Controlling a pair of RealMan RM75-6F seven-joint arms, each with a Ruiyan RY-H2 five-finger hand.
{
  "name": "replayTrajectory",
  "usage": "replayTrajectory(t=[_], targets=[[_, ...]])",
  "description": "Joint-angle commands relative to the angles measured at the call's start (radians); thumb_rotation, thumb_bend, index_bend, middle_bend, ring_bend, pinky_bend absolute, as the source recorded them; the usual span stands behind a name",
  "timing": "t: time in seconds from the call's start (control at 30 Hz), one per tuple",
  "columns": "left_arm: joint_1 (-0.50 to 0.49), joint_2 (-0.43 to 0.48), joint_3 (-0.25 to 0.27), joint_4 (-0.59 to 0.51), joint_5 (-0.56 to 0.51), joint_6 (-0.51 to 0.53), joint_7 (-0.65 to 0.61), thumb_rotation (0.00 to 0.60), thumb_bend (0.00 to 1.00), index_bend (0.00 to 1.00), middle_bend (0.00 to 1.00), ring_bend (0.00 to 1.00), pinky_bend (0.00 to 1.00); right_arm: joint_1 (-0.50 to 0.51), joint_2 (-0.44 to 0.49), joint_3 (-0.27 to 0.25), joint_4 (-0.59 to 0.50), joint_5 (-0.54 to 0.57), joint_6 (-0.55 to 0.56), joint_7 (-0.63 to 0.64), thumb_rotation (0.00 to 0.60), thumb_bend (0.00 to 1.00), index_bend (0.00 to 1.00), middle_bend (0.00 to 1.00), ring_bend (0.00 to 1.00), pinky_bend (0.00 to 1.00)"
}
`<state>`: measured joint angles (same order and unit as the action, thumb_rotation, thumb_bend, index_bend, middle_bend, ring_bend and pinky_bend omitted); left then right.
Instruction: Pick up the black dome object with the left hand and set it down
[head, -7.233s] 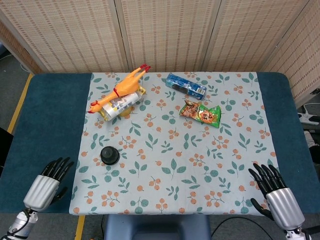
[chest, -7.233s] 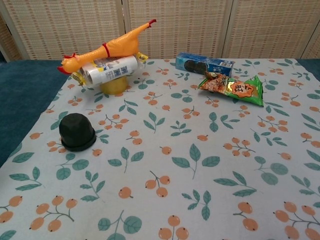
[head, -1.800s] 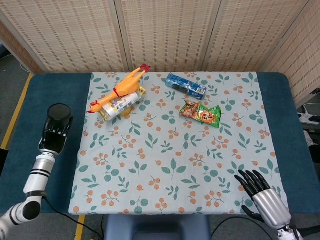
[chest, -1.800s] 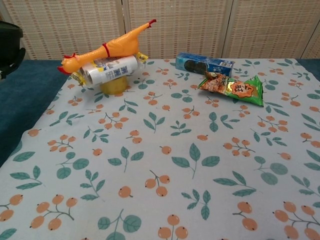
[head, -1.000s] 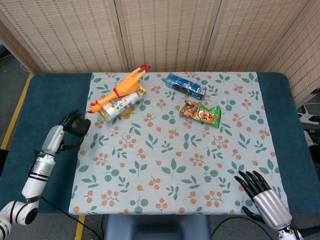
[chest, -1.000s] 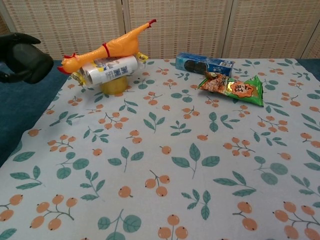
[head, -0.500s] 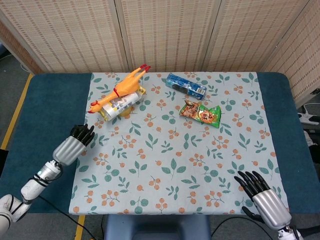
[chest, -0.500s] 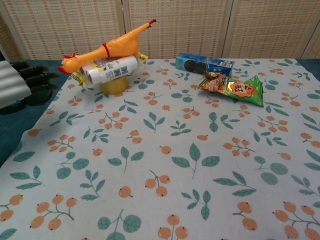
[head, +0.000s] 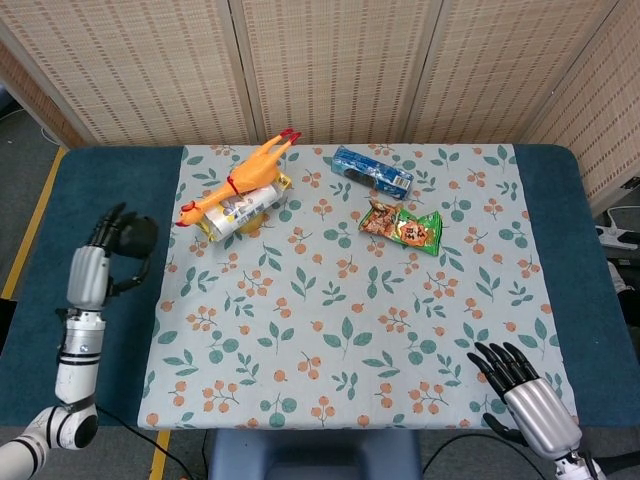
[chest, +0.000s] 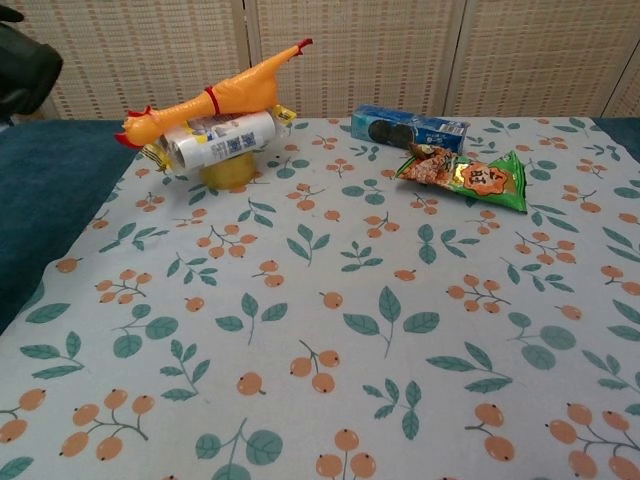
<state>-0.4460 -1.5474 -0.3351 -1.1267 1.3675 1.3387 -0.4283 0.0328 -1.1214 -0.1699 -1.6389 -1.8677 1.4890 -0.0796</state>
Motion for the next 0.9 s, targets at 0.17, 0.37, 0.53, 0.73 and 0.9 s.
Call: replayTrajectory(t=[0.17, 0.37, 0.53, 0.73, 0.9], targets=[[0.073, 0.147, -0.077, -0.307, -0.164, -0.288, -0.115, 0.6, 0.85, 0.63, 0.71, 0.69, 0.95, 0.002, -0.01, 0.0, -0.004, 0.007, -0.015, -0.02, 0.6, 0.16, 0.0, 0.0, 0.0, 0.0], [0.052, 0.141, 0.167, -0.285, 0.236, -0.151, -0.041, 0.6, 0.84, 0.63, 0.71, 0.69, 0.94, 0.004, -0.011, -0.001, -0.005, 0.009, -0.02, -0.022, 0.6, 0.16, 0.0, 0.0, 0.0, 0.0], [0.055, 0.136, 0.194, -0.342, 0.333, -0.025, -0.11, 0.6, 0.84, 0.63, 0.71, 0.69, 0.94, 0.003, -0.005, 0.0, -0.003, 0.01, -0.011, -0.011, 0.6, 0.16, 0.0, 0.0, 0.0, 0.0], [0.012, -0.013, 0.242, 0.076, 0.651, 0.275, 0.159, 0.6, 0.83, 0.63, 0.71, 0.69, 0.93, 0.004, -0.004, 0.0, 0.0, 0.009, -0.01, -0.006, 0.6, 0.16, 0.0, 0.0, 0.0, 0.0], [-0.014, -0.068, 0.402, 0.227, 0.773, 0.261, 0.146, 0.6, 0.82, 0.62, 0.7, 0.67, 0.92, 0.006, -0.011, -0.003, -0.002, 0.009, -0.023, -0.021, 0.6, 0.16, 0.0, 0.0, 0.0, 0.0]])
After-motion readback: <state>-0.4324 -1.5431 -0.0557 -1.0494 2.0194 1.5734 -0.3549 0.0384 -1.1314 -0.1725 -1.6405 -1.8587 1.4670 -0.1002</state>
